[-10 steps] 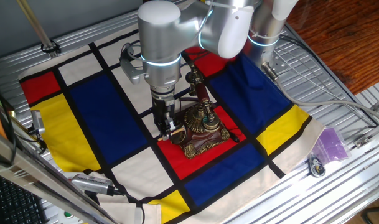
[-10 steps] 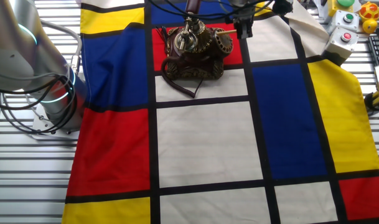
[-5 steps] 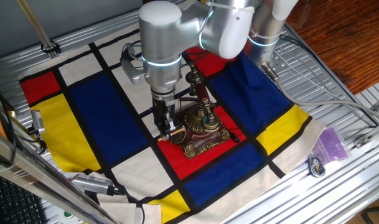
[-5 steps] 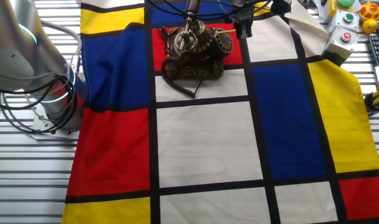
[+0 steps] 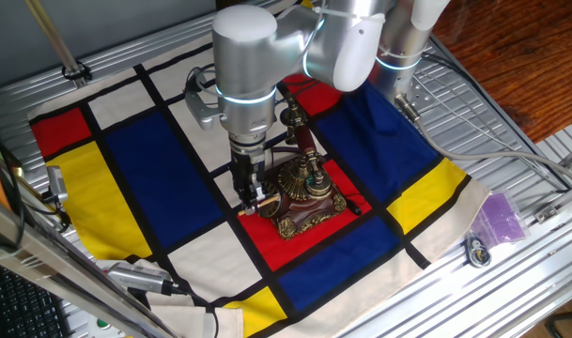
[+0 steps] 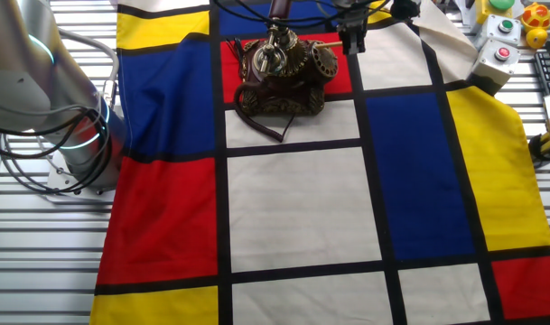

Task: Dial a number on an old rotary phone

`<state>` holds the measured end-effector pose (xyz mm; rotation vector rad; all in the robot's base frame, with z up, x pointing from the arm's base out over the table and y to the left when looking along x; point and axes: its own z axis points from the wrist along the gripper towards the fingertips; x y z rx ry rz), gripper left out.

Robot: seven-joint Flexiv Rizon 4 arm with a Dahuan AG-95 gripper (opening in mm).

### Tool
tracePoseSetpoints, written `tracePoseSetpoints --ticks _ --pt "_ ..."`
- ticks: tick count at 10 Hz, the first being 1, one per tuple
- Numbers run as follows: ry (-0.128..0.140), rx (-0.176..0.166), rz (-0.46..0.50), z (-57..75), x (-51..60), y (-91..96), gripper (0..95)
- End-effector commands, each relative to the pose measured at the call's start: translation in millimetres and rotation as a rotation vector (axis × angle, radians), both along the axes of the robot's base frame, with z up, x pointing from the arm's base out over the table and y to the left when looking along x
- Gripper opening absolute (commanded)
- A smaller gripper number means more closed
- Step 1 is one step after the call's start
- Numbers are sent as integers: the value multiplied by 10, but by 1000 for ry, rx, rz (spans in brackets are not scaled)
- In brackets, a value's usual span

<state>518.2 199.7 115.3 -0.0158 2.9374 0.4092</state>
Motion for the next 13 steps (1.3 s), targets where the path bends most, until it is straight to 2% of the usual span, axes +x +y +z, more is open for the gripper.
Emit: tracePoseSetpoints --ticks 1,13 --pt "2 -1 -5 12 15 19 0" --pt "-5 -10 -15 -33 39 85 0"
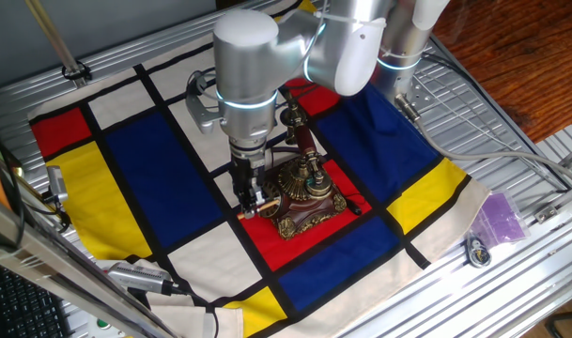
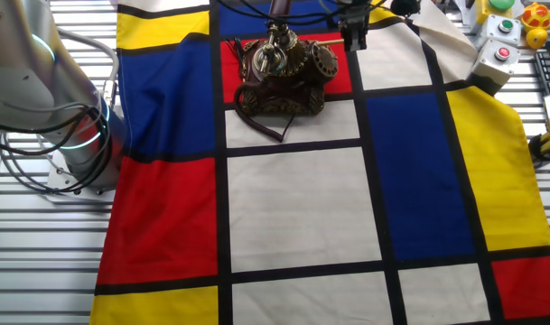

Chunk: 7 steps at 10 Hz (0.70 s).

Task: Dial a number on an old rotary phone

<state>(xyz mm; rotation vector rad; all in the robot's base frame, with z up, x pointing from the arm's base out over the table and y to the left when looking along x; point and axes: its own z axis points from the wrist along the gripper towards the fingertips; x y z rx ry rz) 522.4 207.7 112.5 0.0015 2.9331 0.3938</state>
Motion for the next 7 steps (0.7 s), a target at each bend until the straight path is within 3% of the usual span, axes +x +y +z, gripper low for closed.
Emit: tracePoseSetpoints --ticks 1,7 --pt "-1 -4 -2 -10 -3 12 0" --pt "-10 -5 -4 -40 13 15 0"
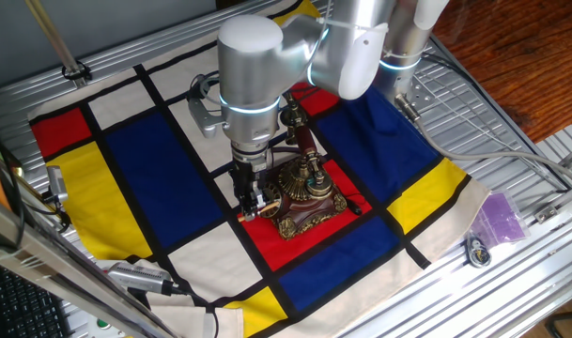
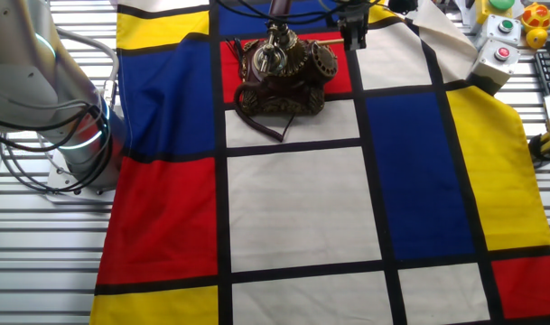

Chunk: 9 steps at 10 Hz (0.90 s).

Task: Dial a number on an old rotary phone

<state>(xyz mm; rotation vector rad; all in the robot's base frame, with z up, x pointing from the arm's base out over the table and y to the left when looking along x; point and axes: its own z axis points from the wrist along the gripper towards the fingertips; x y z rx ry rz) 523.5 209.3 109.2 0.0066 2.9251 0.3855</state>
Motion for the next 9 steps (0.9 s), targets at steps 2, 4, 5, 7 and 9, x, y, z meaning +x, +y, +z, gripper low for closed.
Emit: tracePoseSetpoints --ticks 2,4,5,7,9 --pt "-2 0 3 -14 8 -3 0" --pt "-2 1 -1 -4 22 14 0" --pt "-3 -2 0 -5 29 18 0" --pt "-3 -1 0 -21 48 17 0" --pt "-2 0 -2 -28 62 27 0"
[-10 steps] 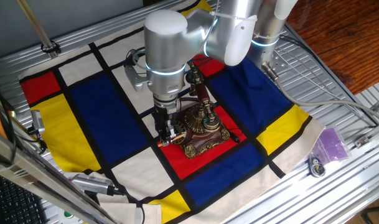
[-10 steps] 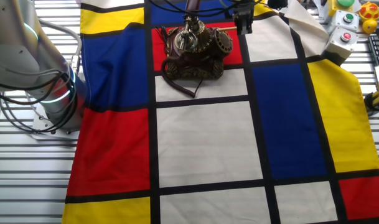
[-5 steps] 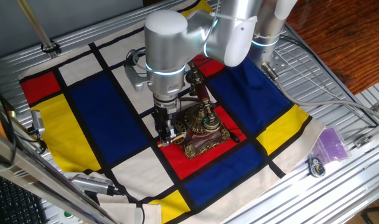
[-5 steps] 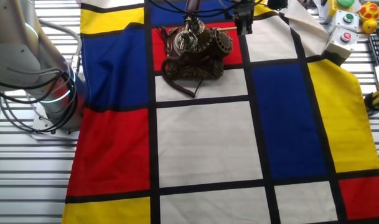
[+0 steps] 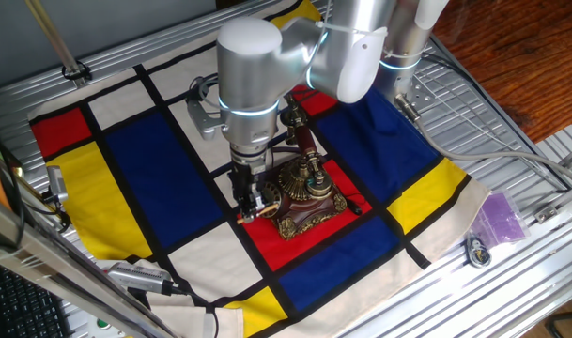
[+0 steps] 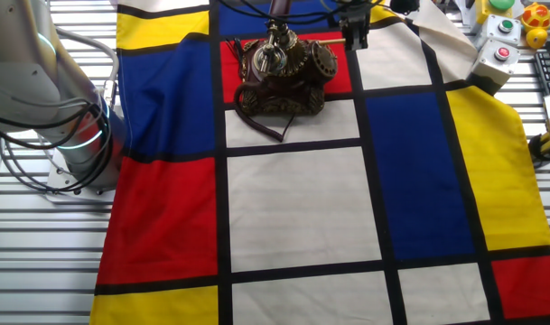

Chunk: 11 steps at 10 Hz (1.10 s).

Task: Dial a number on an old rotary phone

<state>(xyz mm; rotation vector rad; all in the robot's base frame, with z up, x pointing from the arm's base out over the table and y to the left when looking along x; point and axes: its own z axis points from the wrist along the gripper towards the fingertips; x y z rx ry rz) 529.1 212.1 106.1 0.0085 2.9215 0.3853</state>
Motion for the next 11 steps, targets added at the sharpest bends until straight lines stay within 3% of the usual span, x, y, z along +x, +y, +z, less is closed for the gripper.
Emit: tracePoseSetpoints --ticks 1,11 --pt "1 0 -1 1 12 1 0" --pt "-11 -5 1 -80 67 26 0"
